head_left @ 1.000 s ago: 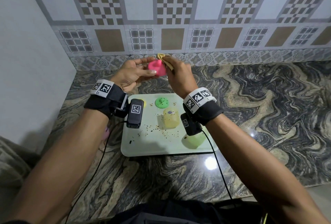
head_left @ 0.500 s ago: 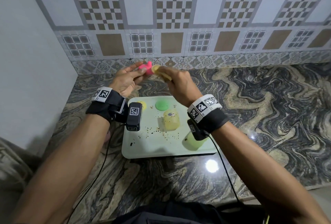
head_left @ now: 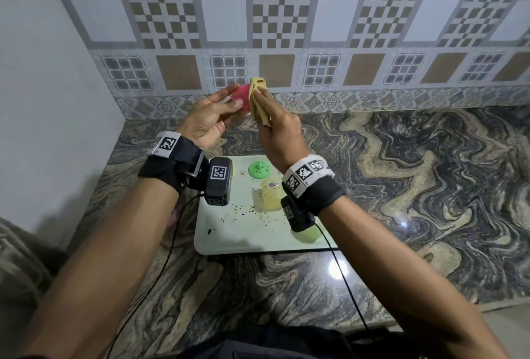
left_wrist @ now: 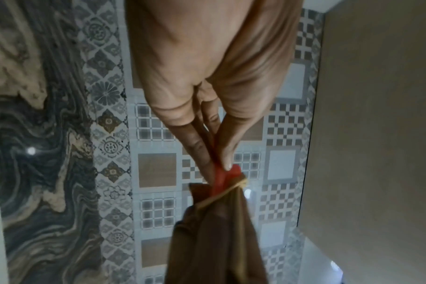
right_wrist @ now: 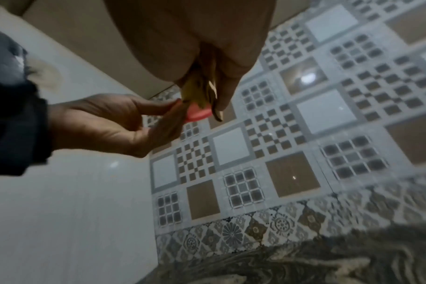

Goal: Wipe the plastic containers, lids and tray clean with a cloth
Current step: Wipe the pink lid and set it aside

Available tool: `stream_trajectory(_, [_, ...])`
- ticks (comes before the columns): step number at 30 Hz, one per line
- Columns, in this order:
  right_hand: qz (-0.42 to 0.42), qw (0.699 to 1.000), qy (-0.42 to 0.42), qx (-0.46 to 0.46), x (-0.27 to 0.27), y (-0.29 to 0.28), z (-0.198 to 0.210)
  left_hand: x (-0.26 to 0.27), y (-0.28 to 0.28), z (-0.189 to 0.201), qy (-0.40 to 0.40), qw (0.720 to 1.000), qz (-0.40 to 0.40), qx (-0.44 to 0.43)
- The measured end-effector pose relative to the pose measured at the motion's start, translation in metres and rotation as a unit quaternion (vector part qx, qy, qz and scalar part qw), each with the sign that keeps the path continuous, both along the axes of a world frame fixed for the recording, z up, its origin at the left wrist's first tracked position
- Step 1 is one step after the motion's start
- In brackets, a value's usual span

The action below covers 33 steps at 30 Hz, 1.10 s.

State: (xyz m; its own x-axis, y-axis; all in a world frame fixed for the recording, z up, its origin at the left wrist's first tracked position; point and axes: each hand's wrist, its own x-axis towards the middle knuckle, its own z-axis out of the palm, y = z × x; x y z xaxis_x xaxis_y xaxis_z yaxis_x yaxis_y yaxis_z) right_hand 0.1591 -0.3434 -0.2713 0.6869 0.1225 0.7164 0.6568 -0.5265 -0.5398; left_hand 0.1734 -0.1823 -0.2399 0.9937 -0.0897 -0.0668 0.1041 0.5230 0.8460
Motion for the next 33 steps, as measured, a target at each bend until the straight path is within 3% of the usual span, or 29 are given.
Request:
stream_trajectory(4, [-0.053, 0.990, 0.109, 0.072, 0.022, -0.010, 0.007, -0.005, 0.006, 0.003, -0.002, 0.999, -0.005, 0.041])
stream_trajectory(6, [-0.080, 0.991, 0.057, 0.091, 0.023, -0.014, 0.013, -0.006, 0.009, 0.003, -0.007, 0.998, 0.003, 0.058])
stream_trajectory(9, [-0.003, 0.998, -0.035, 0.044, 0.007, 0.001, 0.014, -0.005, 0.005, 0.005, -0.025, 0.998, -0.008, 0.059])
stream_trajectory(11, [0.012, 1.000, 0.001, 0.028, 0.007, 0.005, 0.011, -0.006, 0.004, 0.009, -0.038, 0.996, -0.017, 0.081])
stream_trajectory(14, [-0.038, 0.994, 0.076, 0.064, 0.020, -0.006, 0.019, -0.007, 0.009, 0.010, -0.032, 0.990, 0.002, 0.137])
stream_trajectory(17, [-0.023, 0.998, -0.031, 0.053, 0.012, -0.006, 0.022, -0.005, 0.007, 0.012, -0.029, 0.984, 0.044, 0.169])
stream_trajectory(20, [0.007, 0.998, -0.024, -0.058, 0.011, 0.002, 0.008, -0.008, -0.002, 0.019, -0.038, 0.984, 0.039, 0.167])
stream_trajectory(23, [-0.045, 0.998, 0.037, -0.038, 0.029, -0.009, 0.008, -0.009, -0.004, 0.019, -0.045, 0.973, 0.066, 0.218])
stream_trajectory(25, [-0.060, 0.998, 0.022, -0.024, 0.026, -0.011, 0.011, -0.009, -0.005, 0.019, -0.052, 0.962, 0.092, 0.250])
stream_trajectory(28, [-0.027, 0.994, -0.019, -0.101, 0.010, 0.001, 0.006, -0.008, -0.011, 0.020, -0.069, 0.953, 0.104, 0.275])
stream_trajectory(30, [-0.042, 0.991, 0.008, -0.130, 0.016, 0.002, 0.006, -0.008, -0.016, 0.020, -0.084, 0.927, 0.118, 0.345])
stream_trajectory(33, [-0.073, 0.992, 0.029, -0.101, 0.028, -0.003, 0.013, -0.009, -0.019, 0.017, -0.105, 0.901, 0.132, 0.400])
